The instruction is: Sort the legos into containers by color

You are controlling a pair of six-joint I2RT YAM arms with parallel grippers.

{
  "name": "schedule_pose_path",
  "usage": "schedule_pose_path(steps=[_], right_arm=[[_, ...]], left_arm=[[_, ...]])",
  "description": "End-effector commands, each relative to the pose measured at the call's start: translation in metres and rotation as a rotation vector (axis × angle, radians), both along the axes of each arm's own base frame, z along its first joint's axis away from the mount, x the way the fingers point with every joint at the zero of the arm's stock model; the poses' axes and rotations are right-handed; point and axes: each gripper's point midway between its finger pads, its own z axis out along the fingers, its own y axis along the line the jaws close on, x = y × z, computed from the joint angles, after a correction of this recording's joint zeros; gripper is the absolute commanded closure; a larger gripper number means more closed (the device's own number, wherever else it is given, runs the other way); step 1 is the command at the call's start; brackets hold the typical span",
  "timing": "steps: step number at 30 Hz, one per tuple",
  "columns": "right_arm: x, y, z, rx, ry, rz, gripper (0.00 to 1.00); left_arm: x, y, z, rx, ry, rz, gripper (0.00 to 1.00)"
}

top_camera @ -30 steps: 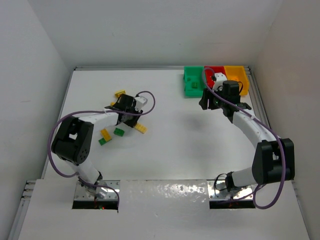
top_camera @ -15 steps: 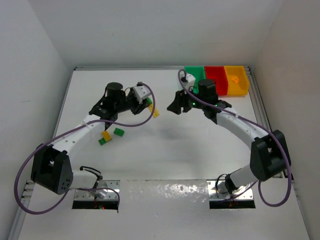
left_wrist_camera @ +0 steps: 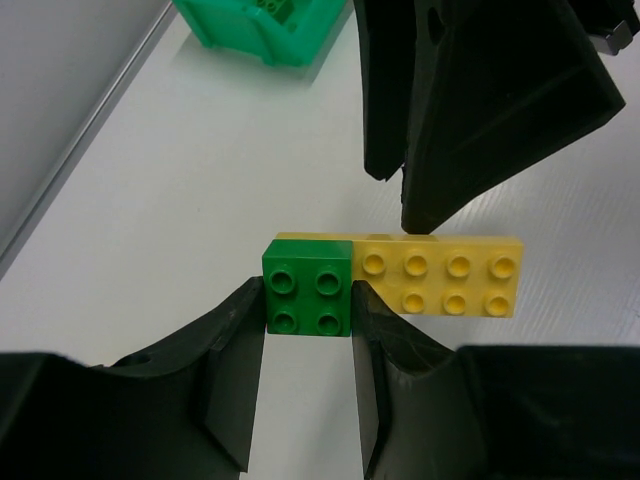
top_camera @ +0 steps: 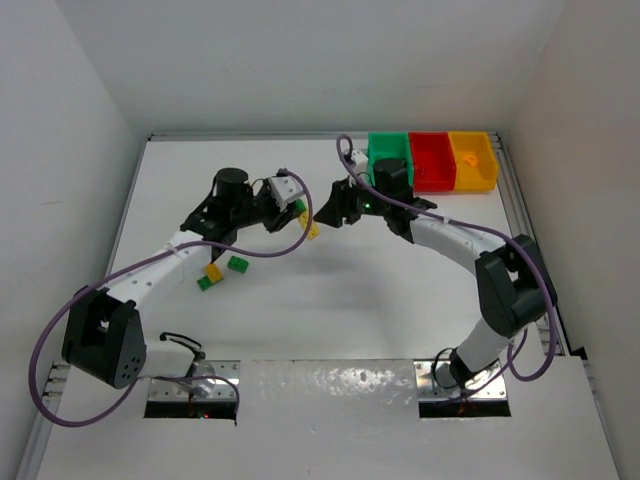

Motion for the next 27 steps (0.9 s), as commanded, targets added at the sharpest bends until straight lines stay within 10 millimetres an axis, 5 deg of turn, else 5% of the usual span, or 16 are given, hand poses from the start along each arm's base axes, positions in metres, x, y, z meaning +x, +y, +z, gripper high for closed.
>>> schedule_pose_path(steps=[1, 9, 19, 27], right_arm=[[0.000, 0.019, 0.037, 0.064, -0.105, 0.048, 0.51], [0.010, 0.006, 0.038, -0.039, -0.143, -0.014, 0.51], [-0.023, 0.042, 0.028, 0.097, -0.028, 0.132, 0.46], [-0.021, 0.044, 0.008, 0.086, 0.023, 0.107, 0.60]], left_arm=[[-0.001, -0.004, 0.010, 0.003, -0.076, -0.026, 1.00], [0.007, 0.006, -0.001, 0.078, -0.134, 0.003, 1.00], [0.002, -0.006, 0.017, 0.019, -0.170, -0.046, 1.00], [-0.001, -0.007, 0.029, -0.014, -0.179, -0.042, 1.00]])
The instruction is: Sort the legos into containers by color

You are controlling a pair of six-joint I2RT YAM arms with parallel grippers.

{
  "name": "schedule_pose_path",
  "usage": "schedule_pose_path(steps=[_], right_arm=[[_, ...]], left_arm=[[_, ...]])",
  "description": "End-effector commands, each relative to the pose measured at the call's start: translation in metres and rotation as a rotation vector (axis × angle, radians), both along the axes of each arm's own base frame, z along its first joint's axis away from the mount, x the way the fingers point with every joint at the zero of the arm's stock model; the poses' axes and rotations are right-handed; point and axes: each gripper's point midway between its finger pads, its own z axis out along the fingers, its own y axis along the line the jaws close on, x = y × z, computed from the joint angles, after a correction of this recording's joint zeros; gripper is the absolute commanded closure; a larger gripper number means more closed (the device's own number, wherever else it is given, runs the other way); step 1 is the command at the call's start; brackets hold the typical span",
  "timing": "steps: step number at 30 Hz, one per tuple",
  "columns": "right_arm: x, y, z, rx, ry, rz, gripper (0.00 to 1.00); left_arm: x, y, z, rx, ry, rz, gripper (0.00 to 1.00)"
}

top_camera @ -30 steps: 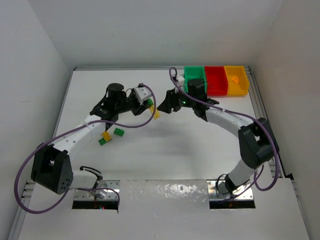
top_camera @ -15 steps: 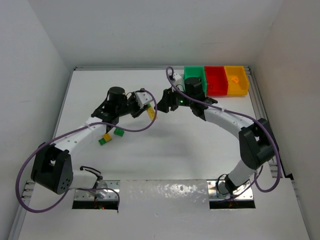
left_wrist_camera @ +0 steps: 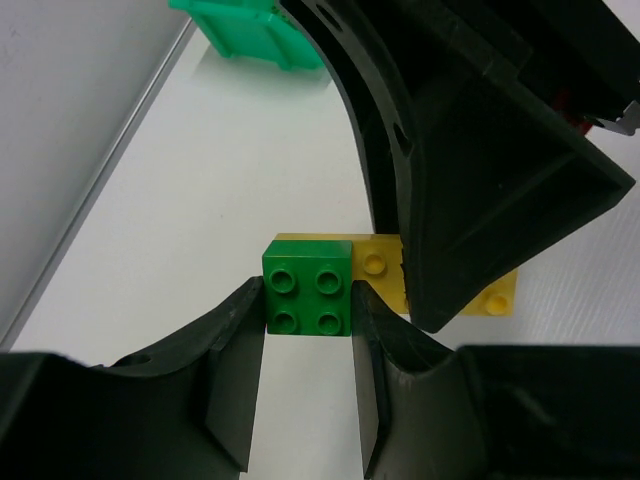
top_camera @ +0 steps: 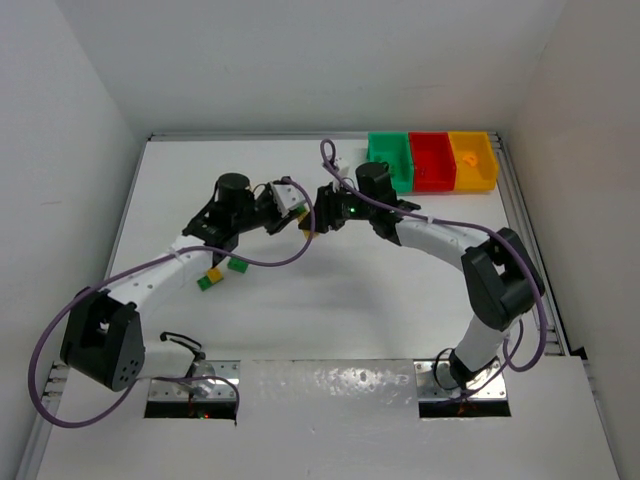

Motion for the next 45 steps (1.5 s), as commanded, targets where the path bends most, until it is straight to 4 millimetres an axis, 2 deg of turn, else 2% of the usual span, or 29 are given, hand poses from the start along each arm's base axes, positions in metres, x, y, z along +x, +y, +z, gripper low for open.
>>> schedule_pose_path(steps=[1, 3, 5, 7, 8, 12, 13, 15, 16, 17, 18, 19, 20, 21, 22, 25, 26, 28, 29, 31, 33, 34, 35, 36, 37, 38, 39, 44, 45], right_arm=[[-0.005, 0.005, 0.010, 0.036, -0.033, 0.027, 0.63], [-0.006, 0.003, 0.005, 0.016, -0.028, 0.020, 0.63], [-0.005, 0.001, 0.002, 0.002, -0.030, 0.016, 0.72], [-0.004, 0.001, 0.003, 0.005, -0.035, 0.014, 0.84], [-0.003, 0.002, 0.005, 0.012, -0.038, 0.014, 0.99], [0.009, -0.004, 0.011, 0.045, -0.003, -0.047, 1.00], [0.019, -0.011, 0.014, 0.056, 0.006, -0.077, 1.00], [0.030, -0.023, 0.002, 0.010, 0.051, -0.121, 1.00], [0.047, -0.040, -0.009, -0.042, 0.043, -0.183, 1.00], [0.055, -0.051, -0.012, -0.088, 0.051, -0.218, 1.00], [0.079, -0.083, -0.012, -0.155, 0.018, -0.324, 1.00], [0.098, -0.103, -0.002, -0.171, -0.028, -0.392, 1.00], [0.110, -0.127, -0.002, -0.213, -0.021, -0.461, 1.00], [0.125, -0.155, 0.001, -0.248, -0.019, -0.544, 1.00], [0.154, -0.212, 0.009, -0.356, -0.027, -0.709, 1.00], [0.199, -0.293, 0.026, -0.589, -0.097, -0.894, 1.00], [0.207, -0.318, 0.030, -0.663, -0.117, -0.977, 1.00], [0.224, -0.349, 0.042, -0.727, -0.178, -1.071, 1.00], [0.227, -0.368, 0.034, -0.792, -0.180, -1.143, 1.00], [0.233, -0.391, 0.034, -0.847, -0.222, -1.227, 1.00], [0.231, -0.417, 0.023, -0.988, -0.246, -1.308, 1.00], [0.236, -0.425, 0.028, -0.999, -0.285, -1.355, 1.00], [0.238, -0.433, 0.016, -1.041, -0.281, -1.367, 1.00], [0.238, -0.445, 0.017, -1.103, -0.295, -1.375, 1.00], [0.243, -0.451, 0.019, -1.102, -0.317, -1.403, 1.00], [0.246, -0.457, 0.008, -1.146, -0.314, -1.386, 1.00], [0.250, -0.464, 0.012, -1.158, -0.327, -1.403, 1.00], [0.275, -0.467, 0.001, -1.269, -0.434, -1.302, 1.00], [0.272, -0.488, -0.004, -1.284, -0.415, -1.359, 1.00]], left_arm=[[-0.003, -0.008, 0.037, -0.064, -0.099, -0.034, 1.00], [-0.006, -0.007, 0.038, -0.061, -0.105, -0.039, 1.00], [-0.007, -0.006, 0.037, -0.059, -0.109, -0.040, 1.00], [-0.008, -0.007, 0.035, -0.060, -0.101, -0.042, 1.00], [-0.008, -0.006, 0.035, -0.059, -0.100, -0.040, 1.00], [-0.016, -0.007, 0.037, -0.045, -0.108, -0.076, 1.00], [-0.020, -0.007, 0.037, -0.043, -0.114, -0.092, 1.00], [-0.026, -0.008, 0.045, -0.060, -0.134, -0.108, 1.00], [-0.028, -0.007, 0.046, -0.071, -0.121, -0.102, 1.00], [-0.028, -0.006, 0.048, -0.082, -0.114, -0.087, 1.00], [-0.024, -0.002, 0.051, -0.099, -0.088, -0.031, 1.00], [-0.021, 0.001, 0.051, -0.105, -0.075, 0.002, 1.00], [-0.015, 0.007, 0.052, -0.105, -0.069, 0.059, 1.00], [-0.013, 0.010, 0.052, -0.127, -0.041, 0.099, 1.00], [-0.009, 0.016, 0.051, -0.127, -0.036, 0.148, 1.00], [-0.006, 0.022, 0.046, -0.150, 0.001, 0.216, 1.00], [-0.005, 0.024, 0.046, -0.152, 0.002, 0.234, 1.00], [-0.005, 0.027, 0.043, -0.164, 0.013, 0.264, 1.00], [-0.005, 0.031, 0.042, -0.162, 0.011, 0.285, 1.00], [-0.007, 0.035, 0.041, -0.163, 0.008, 0.298, 1.00], [-0.009, 0.038, 0.036, -0.153, 0.008, 0.310, 1.00], [-0.011, 0.040, 0.037, -0.154, 0.003, 0.313, 1.00], [-0.013, 0.041, 0.031, -0.145, 0.011, 0.313, 1.00], [-0.014, 0.042, 0.029, -0.139, 0.009, 0.314, 1.00], [-0.015, 0.043, 0.028, -0.136, 0.011, 0.317, 1.00], [-0.016, 0.046, 0.024, -0.127, 0.016, 0.324, 1.00], [-0.017, 0.047, 0.021, -0.122, 0.022, 0.327, 1.00], [-0.018, 0.052, 0.007, -0.091, 0.036, 0.346, 1.00], [-0.018, 0.052, 0.003, -0.085, 0.046, 0.348, 1.00]])
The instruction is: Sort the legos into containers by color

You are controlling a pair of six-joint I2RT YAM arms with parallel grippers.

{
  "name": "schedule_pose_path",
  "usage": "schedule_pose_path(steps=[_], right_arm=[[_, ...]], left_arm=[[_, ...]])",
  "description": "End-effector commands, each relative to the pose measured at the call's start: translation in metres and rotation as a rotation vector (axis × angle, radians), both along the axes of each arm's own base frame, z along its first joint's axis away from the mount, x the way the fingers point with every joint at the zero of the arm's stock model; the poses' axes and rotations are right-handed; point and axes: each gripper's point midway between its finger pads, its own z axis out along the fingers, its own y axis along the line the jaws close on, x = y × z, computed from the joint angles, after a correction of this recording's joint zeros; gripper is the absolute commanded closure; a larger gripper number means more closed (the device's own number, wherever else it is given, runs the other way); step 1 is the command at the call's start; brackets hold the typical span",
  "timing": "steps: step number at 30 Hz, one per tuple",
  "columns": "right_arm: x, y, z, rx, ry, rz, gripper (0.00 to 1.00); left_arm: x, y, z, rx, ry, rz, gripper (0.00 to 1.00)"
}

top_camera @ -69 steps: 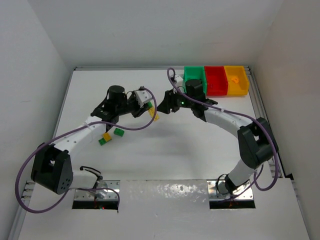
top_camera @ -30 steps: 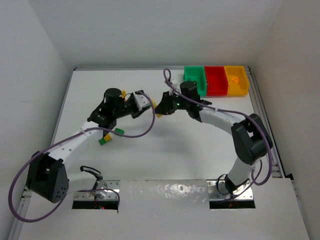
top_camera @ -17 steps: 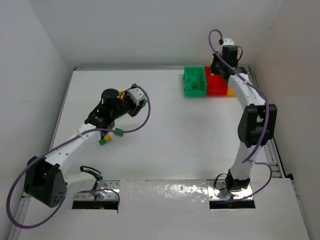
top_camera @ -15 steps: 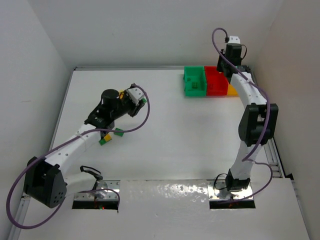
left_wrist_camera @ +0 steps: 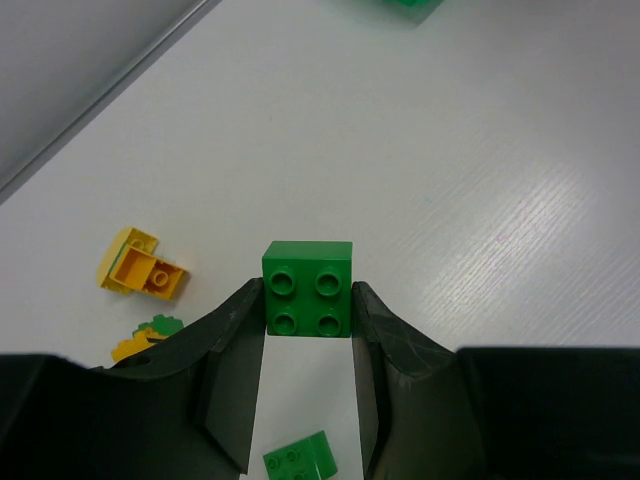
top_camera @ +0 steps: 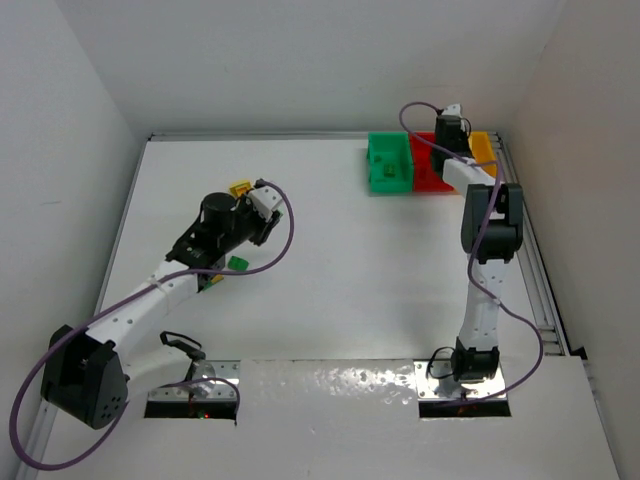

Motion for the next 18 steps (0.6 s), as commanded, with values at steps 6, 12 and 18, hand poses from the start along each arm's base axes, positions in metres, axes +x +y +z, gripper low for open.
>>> schedule_pose_path(steps=[6, 12, 18], right_arm=[[0.030, -0.053, 0.030, -0.051, -0.148, -0.046, 0.95], [0.045, -0.044, 0.023, -0.003, -0.142, 0.046, 0.62], [0.047, -0.039, 0.033, 0.029, -0.161, 0.065, 0.48]], left_arm=[[0.012, -0.005, 0.002, 0.008, -0.003, 0.009, 1.00], [0.023, -0.009, 0.004, 0.017, -0.011, 0.008, 1.00], [0.028, -0.012, 0.008, 0.021, -0.035, -0.006, 1.00]])
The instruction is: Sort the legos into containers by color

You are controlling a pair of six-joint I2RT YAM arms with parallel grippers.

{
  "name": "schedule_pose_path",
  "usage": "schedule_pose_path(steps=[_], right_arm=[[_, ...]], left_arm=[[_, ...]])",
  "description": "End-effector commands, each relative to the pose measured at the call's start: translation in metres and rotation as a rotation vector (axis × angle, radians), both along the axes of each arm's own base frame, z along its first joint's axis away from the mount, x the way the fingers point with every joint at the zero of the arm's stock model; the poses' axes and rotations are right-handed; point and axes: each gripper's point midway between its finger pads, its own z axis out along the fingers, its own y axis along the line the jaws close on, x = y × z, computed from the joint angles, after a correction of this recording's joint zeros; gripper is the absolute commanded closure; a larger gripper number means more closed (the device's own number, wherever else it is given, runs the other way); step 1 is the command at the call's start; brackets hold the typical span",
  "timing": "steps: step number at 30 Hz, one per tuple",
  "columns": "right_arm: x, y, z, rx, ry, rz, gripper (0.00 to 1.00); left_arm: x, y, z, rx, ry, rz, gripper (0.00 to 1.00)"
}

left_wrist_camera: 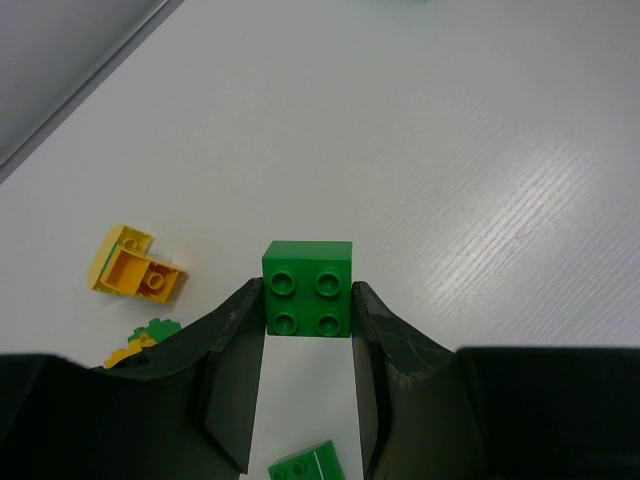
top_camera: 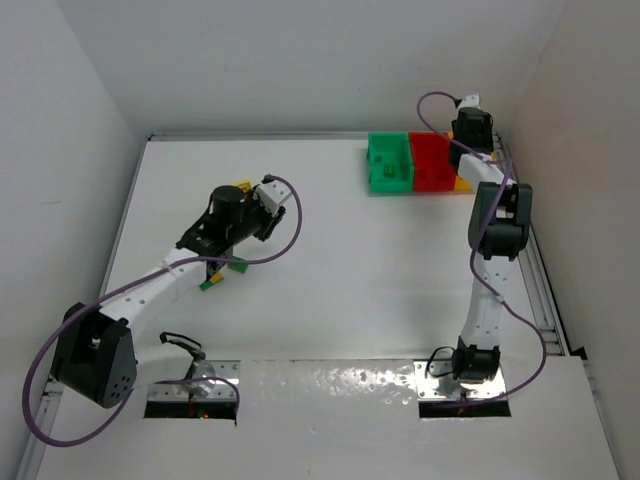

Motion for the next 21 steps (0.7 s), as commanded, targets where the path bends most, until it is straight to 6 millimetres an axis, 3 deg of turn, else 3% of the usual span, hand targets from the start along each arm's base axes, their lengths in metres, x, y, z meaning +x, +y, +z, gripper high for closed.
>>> schedule_pose_path(steps=[1, 6, 7, 8, 11, 16, 18, 19, 20, 21], right_arm=[[0.011, 0.009, 0.032, 0.028, -0.089, 0.026, 0.47], [0.000, 0.022, 0.058, 0.056, -0.114, 0.036, 0.40], [-0.007, 0.034, 0.049, 0.056, -0.085, 0.061, 0.38], [-0.010, 0.040, 0.069, 0.047, -0.123, 0.069, 0.35], [-0.024, 0.050, 0.081, 0.119, -0.156, 0.037, 0.34], [-0.041, 0.074, 0.077, 0.235, -0.163, 0.086, 0.32], [-0.052, 0.088, 0.075, 0.287, -0.163, 0.116, 0.32], [-0.055, 0.090, 0.075, 0.294, -0.159, 0.122, 0.32], [-0.059, 0.107, 0.076, 0.305, -0.157, 0.154, 0.32], [-0.067, 0.122, 0.079, 0.328, -0.147, 0.205, 0.32]], left_arm=[[0.012, -0.009, 0.029, -0.030, -0.084, -0.018, 1.00], [0.008, -0.017, 0.035, -0.052, -0.101, -0.069, 1.00], [0.006, -0.018, 0.036, -0.051, -0.113, -0.084, 1.00], [0.001, -0.022, 0.035, -0.055, -0.118, -0.125, 1.00], [-0.005, -0.030, 0.040, -0.038, -0.182, -0.213, 1.00], [0.004, -0.038, 0.047, -0.067, -0.188, -0.225, 1.00], [0.010, -0.045, 0.060, -0.114, -0.174, -0.210, 1.00], [0.014, -0.048, 0.055, -0.118, -0.147, -0.214, 1.00], [0.017, -0.054, 0.066, -0.135, -0.155, -0.230, 1.00], [0.020, -0.057, 0.063, -0.138, -0.132, -0.236, 1.00]])
